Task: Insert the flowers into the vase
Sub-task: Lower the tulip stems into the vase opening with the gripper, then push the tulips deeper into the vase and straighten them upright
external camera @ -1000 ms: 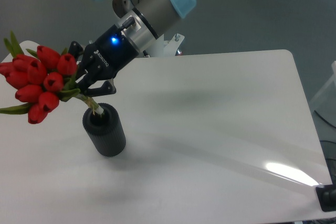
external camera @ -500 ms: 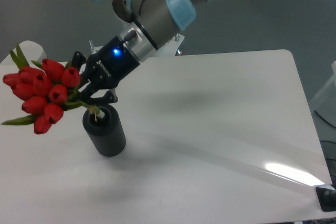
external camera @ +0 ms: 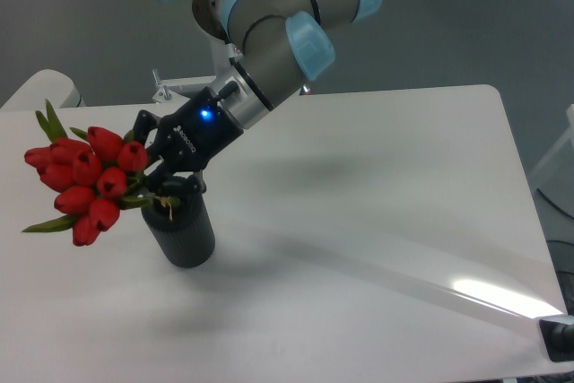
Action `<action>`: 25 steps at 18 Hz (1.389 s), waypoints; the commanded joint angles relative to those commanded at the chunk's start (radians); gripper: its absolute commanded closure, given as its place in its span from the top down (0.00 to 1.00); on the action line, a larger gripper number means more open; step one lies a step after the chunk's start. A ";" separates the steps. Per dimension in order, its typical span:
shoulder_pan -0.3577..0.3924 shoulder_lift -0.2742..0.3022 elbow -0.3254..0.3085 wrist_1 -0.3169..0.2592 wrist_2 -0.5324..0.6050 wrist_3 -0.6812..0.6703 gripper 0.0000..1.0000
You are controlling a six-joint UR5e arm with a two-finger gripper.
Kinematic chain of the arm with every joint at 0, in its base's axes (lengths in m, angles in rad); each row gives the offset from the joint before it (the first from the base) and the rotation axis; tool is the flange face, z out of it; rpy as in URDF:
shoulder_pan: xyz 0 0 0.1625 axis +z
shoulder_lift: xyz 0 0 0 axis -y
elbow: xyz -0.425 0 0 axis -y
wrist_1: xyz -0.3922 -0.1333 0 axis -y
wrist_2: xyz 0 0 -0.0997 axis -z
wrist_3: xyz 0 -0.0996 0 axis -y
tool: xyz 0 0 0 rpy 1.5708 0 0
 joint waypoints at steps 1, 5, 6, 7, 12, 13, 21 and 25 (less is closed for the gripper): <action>0.003 0.000 -0.005 0.002 0.000 0.014 0.22; 0.002 -0.008 -0.026 0.002 0.000 0.061 0.22; 0.003 -0.008 -0.031 0.002 0.000 0.064 0.22; 0.002 -0.008 -0.040 0.002 0.000 0.066 0.22; -0.005 -0.032 -0.051 0.002 0.002 0.095 0.22; -0.005 -0.038 -0.051 0.000 0.002 0.100 0.23; -0.003 -0.055 -0.072 0.000 0.008 0.110 0.24; 0.000 -0.057 -0.071 0.000 0.009 0.110 0.29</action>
